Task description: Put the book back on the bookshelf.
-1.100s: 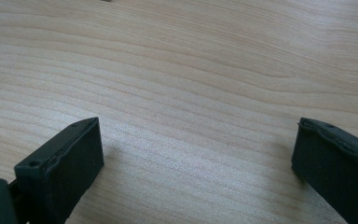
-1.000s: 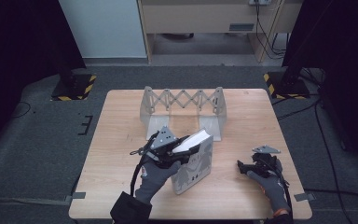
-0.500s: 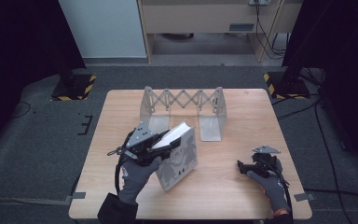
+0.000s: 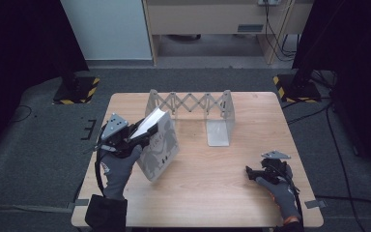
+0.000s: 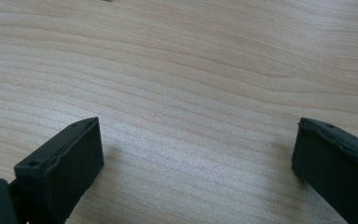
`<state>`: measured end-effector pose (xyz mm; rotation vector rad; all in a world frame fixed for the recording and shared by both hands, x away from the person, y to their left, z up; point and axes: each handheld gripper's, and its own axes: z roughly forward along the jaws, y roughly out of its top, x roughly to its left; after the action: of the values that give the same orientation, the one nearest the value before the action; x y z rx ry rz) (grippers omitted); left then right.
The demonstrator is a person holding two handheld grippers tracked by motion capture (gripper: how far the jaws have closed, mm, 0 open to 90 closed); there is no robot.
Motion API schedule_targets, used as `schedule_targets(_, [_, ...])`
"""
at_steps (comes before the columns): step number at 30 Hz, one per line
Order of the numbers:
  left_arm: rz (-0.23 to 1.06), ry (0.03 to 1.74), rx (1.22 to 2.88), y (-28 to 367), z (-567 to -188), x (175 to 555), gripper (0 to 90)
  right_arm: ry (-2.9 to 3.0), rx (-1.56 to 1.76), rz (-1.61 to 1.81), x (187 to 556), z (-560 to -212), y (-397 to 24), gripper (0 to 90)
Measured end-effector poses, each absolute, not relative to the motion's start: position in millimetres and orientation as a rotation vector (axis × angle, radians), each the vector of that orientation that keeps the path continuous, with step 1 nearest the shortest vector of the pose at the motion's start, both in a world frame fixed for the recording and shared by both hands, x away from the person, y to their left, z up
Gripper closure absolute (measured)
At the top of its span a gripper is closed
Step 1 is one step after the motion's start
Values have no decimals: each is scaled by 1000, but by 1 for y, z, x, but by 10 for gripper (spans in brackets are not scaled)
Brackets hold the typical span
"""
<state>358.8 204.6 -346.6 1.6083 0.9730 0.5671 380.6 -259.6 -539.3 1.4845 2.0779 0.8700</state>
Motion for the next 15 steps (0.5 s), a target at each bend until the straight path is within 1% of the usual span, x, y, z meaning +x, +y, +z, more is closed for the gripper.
schedule_targets(6, [636, 1022, 1570, 212, -342, 375, 530, 2077, 1484, 869, 381, -539, -260, 24])
schedule_targets(7, [643, 1045, 1560, 214, -342, 383, 530, 2078, 1483, 871, 381, -539, -260, 24])
schedule_targets(10, [655, 1063, 1562, 215, -341, 391, 530, 2078, 1485, 870, 381, -539, -260, 23])
schedule_targets(15, [713, 1100, 1571, 211, -342, 413, 530, 2078, 1485, 870, 381, -539, -260, 23])
